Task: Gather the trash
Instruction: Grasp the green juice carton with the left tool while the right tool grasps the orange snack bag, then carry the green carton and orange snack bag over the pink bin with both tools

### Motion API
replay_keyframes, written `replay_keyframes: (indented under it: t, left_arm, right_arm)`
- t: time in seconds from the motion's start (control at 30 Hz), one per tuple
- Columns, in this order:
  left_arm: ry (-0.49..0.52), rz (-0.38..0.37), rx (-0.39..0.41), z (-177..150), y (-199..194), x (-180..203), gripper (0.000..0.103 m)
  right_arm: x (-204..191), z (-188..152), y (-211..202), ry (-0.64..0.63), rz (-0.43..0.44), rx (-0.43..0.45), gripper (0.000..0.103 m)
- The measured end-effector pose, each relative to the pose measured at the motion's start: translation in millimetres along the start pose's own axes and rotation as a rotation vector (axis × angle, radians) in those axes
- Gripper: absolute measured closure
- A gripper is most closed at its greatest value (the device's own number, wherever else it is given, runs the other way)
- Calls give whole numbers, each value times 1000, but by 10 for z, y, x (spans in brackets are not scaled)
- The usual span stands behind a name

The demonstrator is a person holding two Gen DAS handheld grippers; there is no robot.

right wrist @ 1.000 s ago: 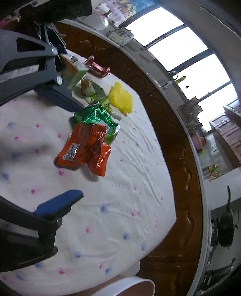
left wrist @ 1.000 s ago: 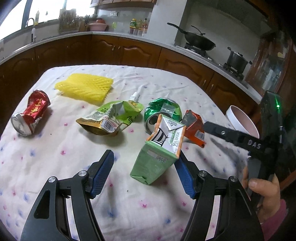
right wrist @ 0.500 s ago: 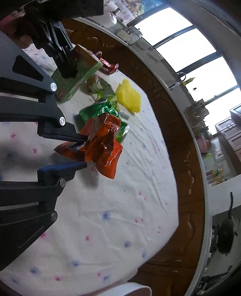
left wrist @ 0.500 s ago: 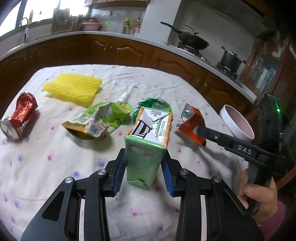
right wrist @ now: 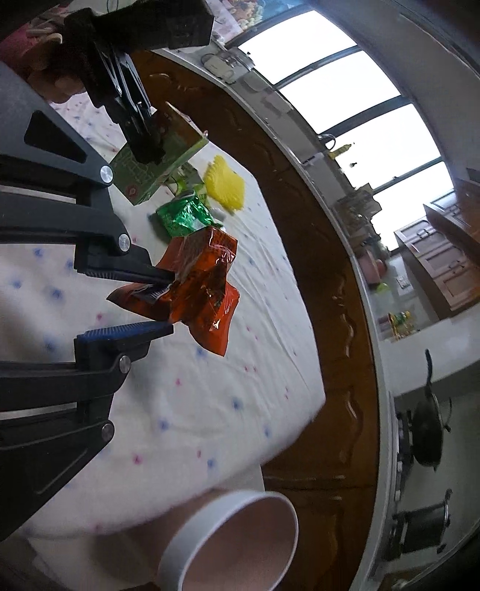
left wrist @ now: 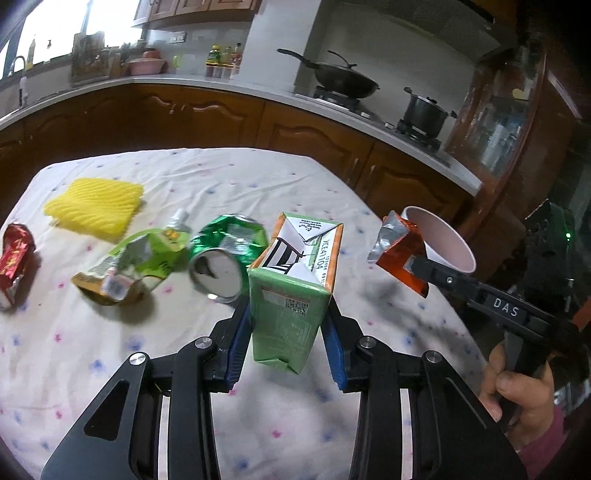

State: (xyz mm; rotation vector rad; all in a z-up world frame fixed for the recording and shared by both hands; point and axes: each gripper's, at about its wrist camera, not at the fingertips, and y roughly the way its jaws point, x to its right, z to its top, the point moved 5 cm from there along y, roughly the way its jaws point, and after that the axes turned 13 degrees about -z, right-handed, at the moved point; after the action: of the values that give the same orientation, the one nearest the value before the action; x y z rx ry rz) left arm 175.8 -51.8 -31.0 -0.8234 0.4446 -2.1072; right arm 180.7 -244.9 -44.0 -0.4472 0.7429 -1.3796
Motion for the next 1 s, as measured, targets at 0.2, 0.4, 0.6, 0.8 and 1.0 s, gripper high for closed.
replay_keyframes:
  t: [0.2, 0.4, 0.6, 0.8, 1.0]
  left_arm:
    - [8, -16, -4, 42, 65, 140, 68]
    - [25, -32, -11, 85, 137, 286, 68]
    - [50, -58, -15, 159, 255, 490, 68]
    - [80, -86, -29, 207, 404, 710, 68]
    - [109, -109, -44, 257, 545, 894, 68]
  right_arm:
    - [146, 4, -146, 18, -17, 23, 82]
    - [287, -2, -238, 39, -30, 40, 82]
    - [476, 10, -346, 64, -57, 60, 82]
    - [690, 31, -464, 91, -90, 82, 82]
    - [903, 43, -559, 120, -121, 100, 82]
